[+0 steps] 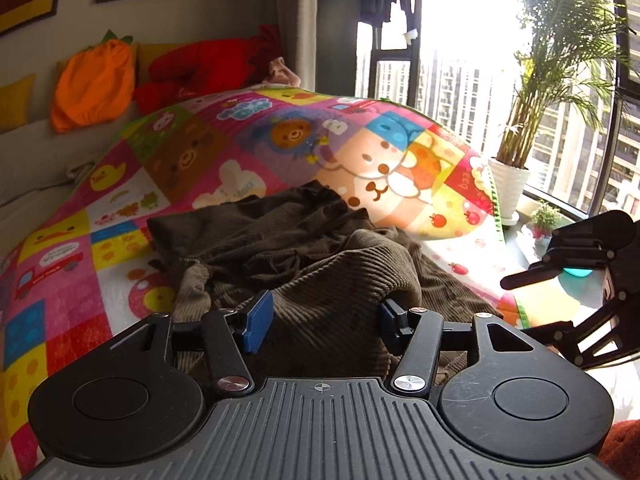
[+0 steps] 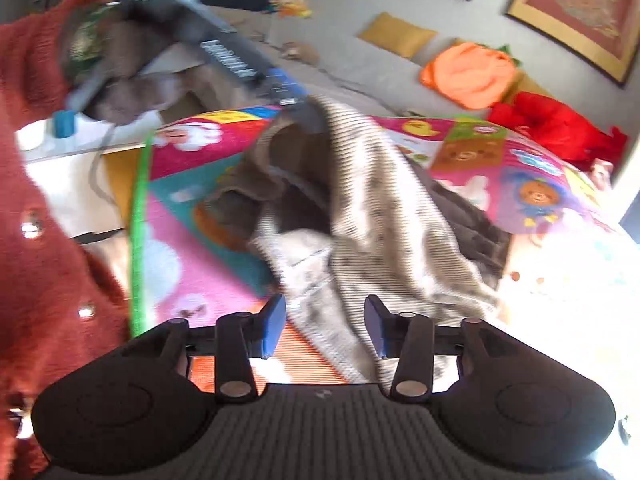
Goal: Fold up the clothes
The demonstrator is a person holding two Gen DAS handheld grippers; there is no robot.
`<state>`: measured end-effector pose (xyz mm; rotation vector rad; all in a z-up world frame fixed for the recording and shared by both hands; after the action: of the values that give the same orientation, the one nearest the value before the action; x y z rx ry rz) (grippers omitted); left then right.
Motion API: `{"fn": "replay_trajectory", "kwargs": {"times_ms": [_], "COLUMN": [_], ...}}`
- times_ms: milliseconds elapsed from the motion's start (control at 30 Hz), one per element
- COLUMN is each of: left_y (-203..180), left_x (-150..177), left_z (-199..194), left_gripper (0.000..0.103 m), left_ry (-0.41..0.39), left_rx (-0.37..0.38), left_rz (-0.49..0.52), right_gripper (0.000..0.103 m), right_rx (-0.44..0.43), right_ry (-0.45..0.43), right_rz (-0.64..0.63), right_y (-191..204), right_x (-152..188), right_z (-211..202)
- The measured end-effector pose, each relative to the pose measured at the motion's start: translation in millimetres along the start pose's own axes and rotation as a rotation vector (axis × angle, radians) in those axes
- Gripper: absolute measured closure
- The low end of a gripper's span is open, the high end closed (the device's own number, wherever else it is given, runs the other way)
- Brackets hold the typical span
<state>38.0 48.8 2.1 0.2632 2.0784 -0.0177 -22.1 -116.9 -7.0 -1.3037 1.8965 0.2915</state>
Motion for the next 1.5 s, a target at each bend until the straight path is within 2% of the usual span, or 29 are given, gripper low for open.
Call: {"fn": "replay_trajectory", "kwargs": {"times_ms": [33,200,267,367,433,533,567,600,700,767,800,900,1100,1233,1267,1300,1367,1467,1500], "left_y": [-1.1,1.3,13.8,46.6,67.1,86.4,87.3,85.3,68.9,53.6,46.6,30.4,8.5,2.8,1.7,1.1,-0.6,-1.1,-0.2], "left_x": [10.1,52.0,58.7,51.2,42.5,33.6,32.5,33.1,37.3,40.2,40.7,44.9,53.2,54.8,56.1,57.0,60.2,63.8,64.9], "left_z": [3.7,22.1,28.0,18.5,3.8,-21.1,-28.4,-33.1,-40.2,-40.9,-39.8,-28.9,-19.6,-22.6,-22.4,-20.8,-14.3,5.2,12.3], "left_gripper": [0.032,0.028,0.025,0.023,0.012,0.007,0.007,0.007,0.007,0.006,0.006,0.005,0.005,0.004,0.004,0.003,0.003,0.002,0.002], "left_ry": [0.02,0.099,0.117,0.078,0.049,0.026,0.024,0.025,0.044,0.052,0.053,0.067,0.096,0.093,0.094,0.097,0.102,0.116,0.119], "left_rx": [-0.021,-0.145,-0.213,-0.364,-0.41,-0.431,-0.412,-0.381,-0.229,-0.144,-0.126,-0.111,-0.06,-0.044,-0.049,-0.055,-0.07,-0.127,-0.16], "left_rz": [0.017,0.121,0.164,0.216,0.194,0.151,0.135,0.118,0.05,0.026,0.031,0.051,0.066,0.072,0.078,0.081,0.083,0.083,0.093], "right_gripper": [0.057,0.057,0.057,0.086,0.086,0.086,0.077,0.063,0.06,0.058,0.057,0.051,0.05,0.05,0.057,0.079,0.099,0.103,0.103], "right_rx": [0.028,0.101,0.146,0.295,0.371,0.452,0.465,0.471,0.423,0.384,0.359,0.257,0.016,-0.068,-0.06,-0.046,-0.02,0.057,0.074], "right_ry": [0.009,0.092,0.086,0.084,0.079,0.079,0.082,0.081,0.059,0.038,0.02,-0.033,-0.097,-0.095,-0.101,-0.125,-0.195,-0.316,-0.331], "right_rz": [0.006,0.046,0.018,-0.005,0.071,0.169,0.195,0.22,0.27,0.253,0.236,0.157,0.036,-0.067,-0.08,-0.069,0.01,0.109,0.122], "right_y": [-7.5,-36.8,-43.1,-65.5,-92.1,-120.2,-124.5,-127.5,-117.8,-104.3,-95.9,-62.7,6.0,43.2,45.3,42.1,24.6,-11.2,-19.6], "right_x": [3.9,29.7,32.4,37.8,48.0,65.4,72.0,78.1,86.4,80.9,75.7,50.7,0.5,-19.8,-24.2,-30.5,-44.9,-63.4,-65.3], "right_z": [8.3,59.7,68.6,60.7,39.4,9.7,1.0,-6.7,-17.6,-17.9,-17.6,-7.2,40.3,77.2,83.4,83.6,71.8,34.9,25.1]}}
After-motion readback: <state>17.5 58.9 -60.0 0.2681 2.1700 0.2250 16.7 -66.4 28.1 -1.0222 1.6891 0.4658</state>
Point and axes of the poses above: each gripper's, at about its wrist camera, not at the fingertips, and z roughly the way its jaws point, y to its left, x to its underside, the point moved 9 cm from there along z, roughly the way its jaws point, and after that the axes turned 12 degrees about -x, right-handed, at the moved point
